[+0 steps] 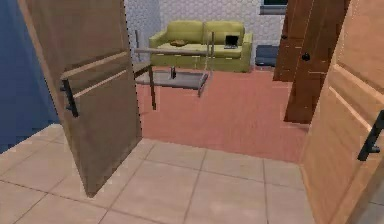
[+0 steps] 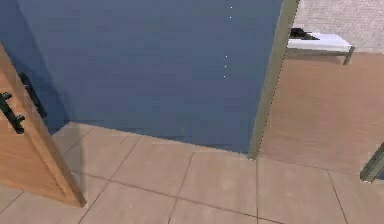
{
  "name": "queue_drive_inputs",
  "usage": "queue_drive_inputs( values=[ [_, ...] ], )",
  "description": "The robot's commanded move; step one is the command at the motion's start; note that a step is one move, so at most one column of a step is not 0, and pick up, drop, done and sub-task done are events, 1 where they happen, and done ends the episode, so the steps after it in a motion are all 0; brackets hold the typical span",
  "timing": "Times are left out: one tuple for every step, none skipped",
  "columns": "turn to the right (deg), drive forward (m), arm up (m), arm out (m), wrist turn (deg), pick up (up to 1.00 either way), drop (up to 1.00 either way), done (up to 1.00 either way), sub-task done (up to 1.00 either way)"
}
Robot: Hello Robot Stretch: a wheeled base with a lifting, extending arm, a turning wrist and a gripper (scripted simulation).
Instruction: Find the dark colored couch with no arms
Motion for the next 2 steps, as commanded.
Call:
queue_drive_inputs(
  values=[
    [0.0,0.85,0.0,0.0,0.0,0.0,0.0,0.0,0.0],
    [18.0,0.0,0.0,0.0,0.0,0.0,0.0,0.0,0.0]
  ],
)
